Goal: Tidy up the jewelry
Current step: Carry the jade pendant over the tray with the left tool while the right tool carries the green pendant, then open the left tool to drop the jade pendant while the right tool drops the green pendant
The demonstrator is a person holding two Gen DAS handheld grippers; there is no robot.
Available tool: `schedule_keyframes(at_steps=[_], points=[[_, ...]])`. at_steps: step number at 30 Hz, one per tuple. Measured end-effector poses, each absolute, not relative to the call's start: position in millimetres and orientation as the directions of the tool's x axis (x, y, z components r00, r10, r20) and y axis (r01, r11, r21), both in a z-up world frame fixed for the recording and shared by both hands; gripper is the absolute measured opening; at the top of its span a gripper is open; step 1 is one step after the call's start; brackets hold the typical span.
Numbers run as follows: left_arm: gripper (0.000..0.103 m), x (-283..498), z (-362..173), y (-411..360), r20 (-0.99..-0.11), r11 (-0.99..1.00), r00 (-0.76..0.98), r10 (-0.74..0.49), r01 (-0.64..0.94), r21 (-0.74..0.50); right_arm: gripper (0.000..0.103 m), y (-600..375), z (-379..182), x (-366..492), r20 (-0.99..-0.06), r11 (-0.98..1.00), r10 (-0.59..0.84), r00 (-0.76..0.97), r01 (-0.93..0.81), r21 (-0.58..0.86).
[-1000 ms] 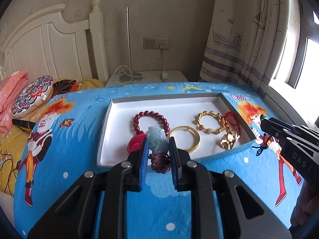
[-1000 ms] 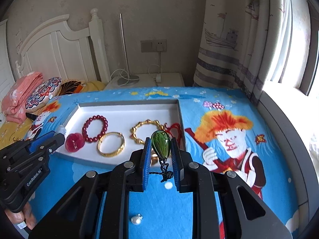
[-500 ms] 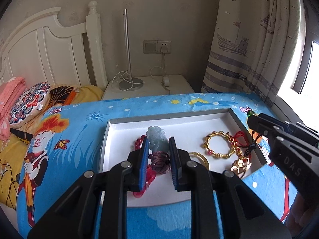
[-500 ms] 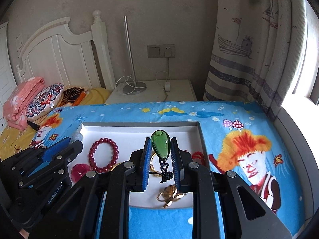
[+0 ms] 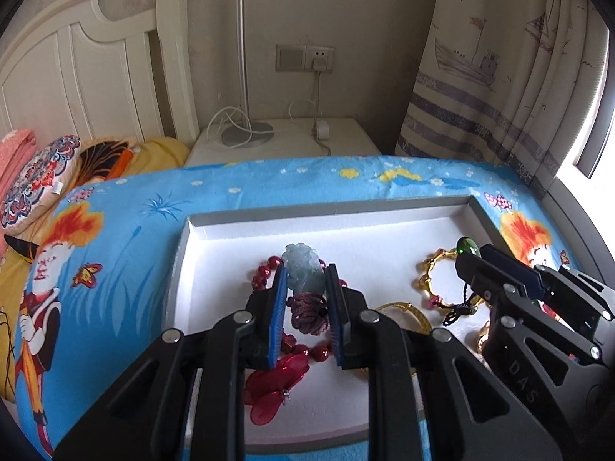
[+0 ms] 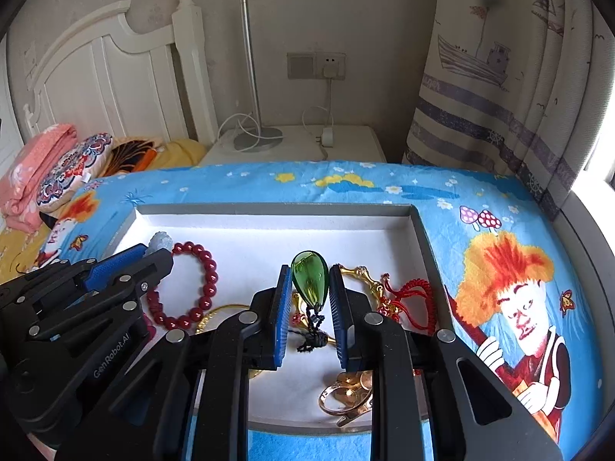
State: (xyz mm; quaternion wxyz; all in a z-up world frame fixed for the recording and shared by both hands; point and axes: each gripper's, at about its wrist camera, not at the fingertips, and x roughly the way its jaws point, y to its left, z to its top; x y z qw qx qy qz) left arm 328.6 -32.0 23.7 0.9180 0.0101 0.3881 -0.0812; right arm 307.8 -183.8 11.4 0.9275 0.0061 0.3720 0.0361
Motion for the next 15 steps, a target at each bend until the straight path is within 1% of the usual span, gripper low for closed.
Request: schedule_keyframes(at_steps=[15], points=[[0.02,335,4,-36,-0.744,0.988,0.658,-0.118,0.151,-0.023,0.021,-186,-6,314,-0.716,1.0,0.03,0.697,-0.023,0.019]])
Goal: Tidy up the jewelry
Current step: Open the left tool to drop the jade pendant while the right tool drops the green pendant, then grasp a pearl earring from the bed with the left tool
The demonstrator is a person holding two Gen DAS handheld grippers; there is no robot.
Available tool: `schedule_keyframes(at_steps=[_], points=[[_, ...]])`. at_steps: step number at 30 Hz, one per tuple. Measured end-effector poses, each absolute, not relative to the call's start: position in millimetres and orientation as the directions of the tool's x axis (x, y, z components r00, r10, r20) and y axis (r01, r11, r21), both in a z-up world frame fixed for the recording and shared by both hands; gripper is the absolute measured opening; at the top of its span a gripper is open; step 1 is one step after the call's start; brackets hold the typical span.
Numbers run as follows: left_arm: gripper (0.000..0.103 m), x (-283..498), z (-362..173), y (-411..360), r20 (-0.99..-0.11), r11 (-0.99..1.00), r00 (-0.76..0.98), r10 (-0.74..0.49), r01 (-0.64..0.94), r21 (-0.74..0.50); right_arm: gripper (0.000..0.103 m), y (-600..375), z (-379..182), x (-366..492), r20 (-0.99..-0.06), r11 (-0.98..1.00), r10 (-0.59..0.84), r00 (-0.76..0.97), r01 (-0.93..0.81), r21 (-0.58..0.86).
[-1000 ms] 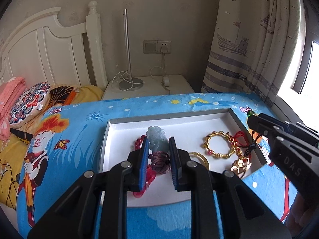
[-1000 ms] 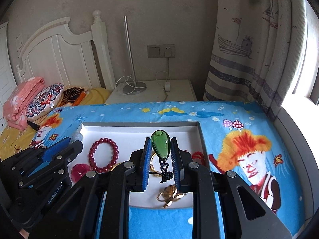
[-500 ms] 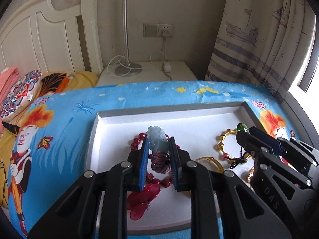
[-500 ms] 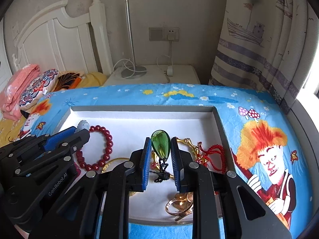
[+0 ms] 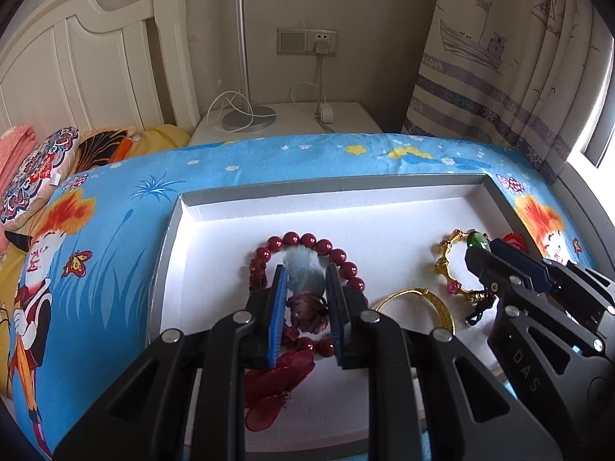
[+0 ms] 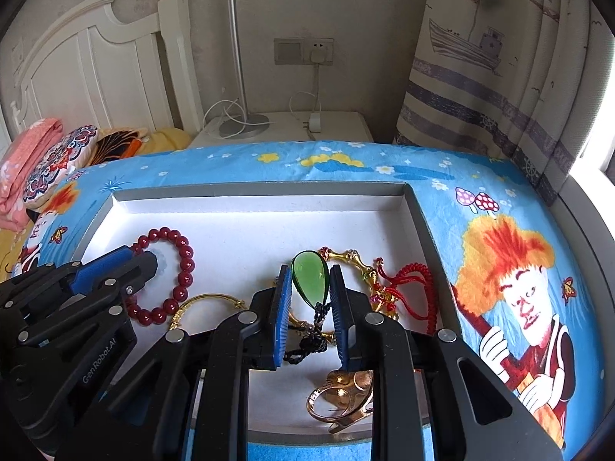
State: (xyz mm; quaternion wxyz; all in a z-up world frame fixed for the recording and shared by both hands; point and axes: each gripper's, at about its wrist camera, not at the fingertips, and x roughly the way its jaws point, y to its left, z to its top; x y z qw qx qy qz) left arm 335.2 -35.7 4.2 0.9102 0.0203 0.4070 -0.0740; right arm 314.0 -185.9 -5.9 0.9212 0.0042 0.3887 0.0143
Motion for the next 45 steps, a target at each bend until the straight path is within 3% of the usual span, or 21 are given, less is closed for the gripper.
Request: schedule_keyframes(at_steps=[3,6,8,10,31,45], points=[[0.021,335,4,-35,-0.744,0.989,0.658,-0.116,0.148,-0.024,0.021,-187,-7,314,-0.72,1.0,0.028,0.693,-0.02,0.02],[0.03,334,6,-32,-0.736,0.989,0.666,-0.12,0.14,-0.034,0.024,-190,-6,312,-0.717,0.999,0.033,0.696,-0.015,0.032],[0.035,331,9,-31,-0.728,0.99,0.675,-0.122,0.138,-0.038,0.046,-194,-4,309,-0.71,0.999,0.03,0.704,-0.008,0.034],[0.04,328,12,-29,-0.719,0.99,0.685,-0.121,0.133,-0.04,0.053,-197,0,305,-0.696,0.999,0.028,0.718,-0.003,0.036],[0.047,245,36,-15,-0.646,0.992,0.753,-0.128,0.096,-0.084,0.053,-239,13,222,-0.653,0.996,0.015,0.758,0.048,0.079],[0.047,185,25,-47,-0.671,0.978,0.713,-0.202,0.187,-0.095,0.056,-255,-5,166,-0.676,0.998,0.02,0.737,0.022,0.053]])
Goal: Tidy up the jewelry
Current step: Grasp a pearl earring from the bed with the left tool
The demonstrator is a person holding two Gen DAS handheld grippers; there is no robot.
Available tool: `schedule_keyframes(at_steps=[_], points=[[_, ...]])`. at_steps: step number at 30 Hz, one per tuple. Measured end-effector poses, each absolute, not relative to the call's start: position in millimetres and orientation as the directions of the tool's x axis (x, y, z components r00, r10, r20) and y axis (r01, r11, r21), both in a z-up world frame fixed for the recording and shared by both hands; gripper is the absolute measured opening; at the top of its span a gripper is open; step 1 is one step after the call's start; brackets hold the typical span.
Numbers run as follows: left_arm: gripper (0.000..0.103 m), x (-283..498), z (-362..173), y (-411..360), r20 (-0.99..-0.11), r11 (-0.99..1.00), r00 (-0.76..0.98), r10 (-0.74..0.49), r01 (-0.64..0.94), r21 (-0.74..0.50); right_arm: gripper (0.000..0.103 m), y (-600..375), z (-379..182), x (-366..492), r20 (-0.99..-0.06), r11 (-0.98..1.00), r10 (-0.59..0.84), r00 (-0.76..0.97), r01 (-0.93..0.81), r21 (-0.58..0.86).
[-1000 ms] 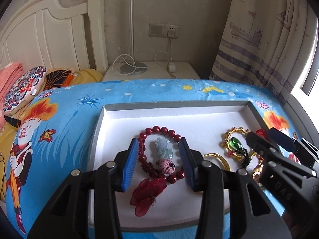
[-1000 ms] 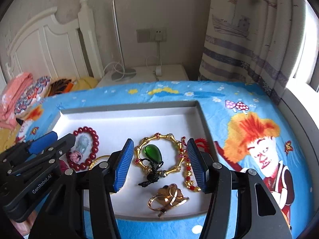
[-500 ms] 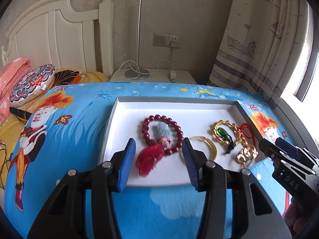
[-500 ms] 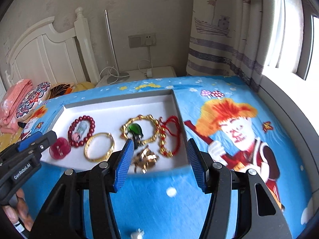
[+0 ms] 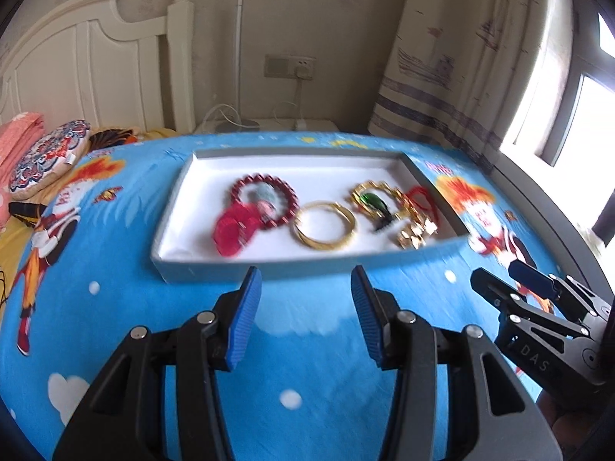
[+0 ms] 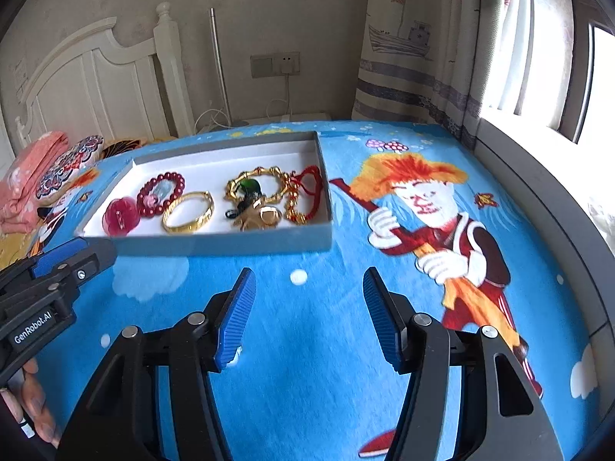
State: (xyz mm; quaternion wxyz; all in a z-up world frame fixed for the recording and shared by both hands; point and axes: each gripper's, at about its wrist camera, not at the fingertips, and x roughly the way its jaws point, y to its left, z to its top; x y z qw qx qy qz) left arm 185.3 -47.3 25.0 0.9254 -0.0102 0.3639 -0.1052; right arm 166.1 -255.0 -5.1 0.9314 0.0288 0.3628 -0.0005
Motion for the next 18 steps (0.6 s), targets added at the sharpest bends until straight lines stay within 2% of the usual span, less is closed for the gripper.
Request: schedule_keyframes(at_steps=[18], points=[[0.047,160,0,-96,-0.729,0.95,0.63,-0.268,0.3,-0.09,0.064,-275,-16,128,-0.695,0.999,0.022,0.719,0.017,0.049]])
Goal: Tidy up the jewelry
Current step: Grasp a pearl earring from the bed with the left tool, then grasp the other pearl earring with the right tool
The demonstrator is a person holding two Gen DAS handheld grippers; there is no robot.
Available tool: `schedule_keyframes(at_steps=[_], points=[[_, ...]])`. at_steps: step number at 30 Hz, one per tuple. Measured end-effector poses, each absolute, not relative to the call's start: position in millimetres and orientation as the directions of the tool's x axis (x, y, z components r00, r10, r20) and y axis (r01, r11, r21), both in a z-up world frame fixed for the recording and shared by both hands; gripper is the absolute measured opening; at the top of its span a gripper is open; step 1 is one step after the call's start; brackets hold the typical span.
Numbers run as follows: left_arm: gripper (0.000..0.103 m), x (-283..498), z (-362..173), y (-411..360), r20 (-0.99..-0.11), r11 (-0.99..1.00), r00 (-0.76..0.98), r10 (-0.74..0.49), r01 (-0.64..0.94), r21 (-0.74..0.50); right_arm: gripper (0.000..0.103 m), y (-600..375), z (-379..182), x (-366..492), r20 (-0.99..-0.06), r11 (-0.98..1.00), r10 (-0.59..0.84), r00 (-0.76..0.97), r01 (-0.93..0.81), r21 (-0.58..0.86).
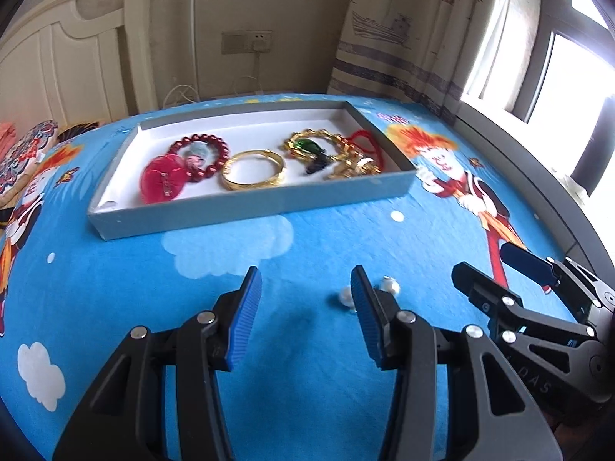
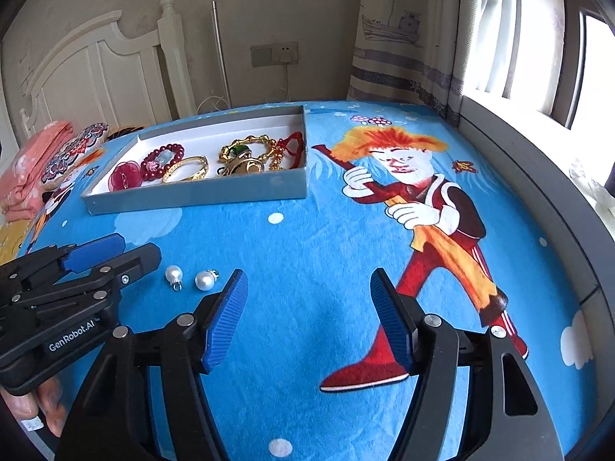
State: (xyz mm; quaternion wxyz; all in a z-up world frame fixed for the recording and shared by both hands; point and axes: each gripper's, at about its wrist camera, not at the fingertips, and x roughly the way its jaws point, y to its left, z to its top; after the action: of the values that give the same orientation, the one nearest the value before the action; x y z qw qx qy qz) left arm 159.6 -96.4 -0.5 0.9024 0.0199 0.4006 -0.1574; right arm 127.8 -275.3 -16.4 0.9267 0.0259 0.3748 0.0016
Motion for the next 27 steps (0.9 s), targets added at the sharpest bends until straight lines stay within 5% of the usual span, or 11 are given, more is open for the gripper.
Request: schedule_keyframes(at_steps=[3,8,14,27], points=[[0.046,158,-3,-104,-0.736,0.943,0.616,-0.281,0.321,-0.09,0.066,-279,-17,124,-0.696,0.999,0.022,0.718,0.017,0.05],[0.028,159,-12,-114,-0.757,0.936,0.588,-0.284,0.342,-0.085,0.066,-285,-19,123,-0.696,0.998,0.021,0.718,0.028,0.06],[0.016,160,-19,-124,-0.768,0.927,0.575,-0.284,0.368,-0.067,0.072,-289,-18,123,-0.694,0.997,0.029,0.719,0.027,0.069],[0.014,155,-19,-101,-0.767,0.94,0.59,-0.253,0.337,-0.052,0.074,-263,-22,129,-0.713,0.995,0.091,0.695,-0.029,0.098]])
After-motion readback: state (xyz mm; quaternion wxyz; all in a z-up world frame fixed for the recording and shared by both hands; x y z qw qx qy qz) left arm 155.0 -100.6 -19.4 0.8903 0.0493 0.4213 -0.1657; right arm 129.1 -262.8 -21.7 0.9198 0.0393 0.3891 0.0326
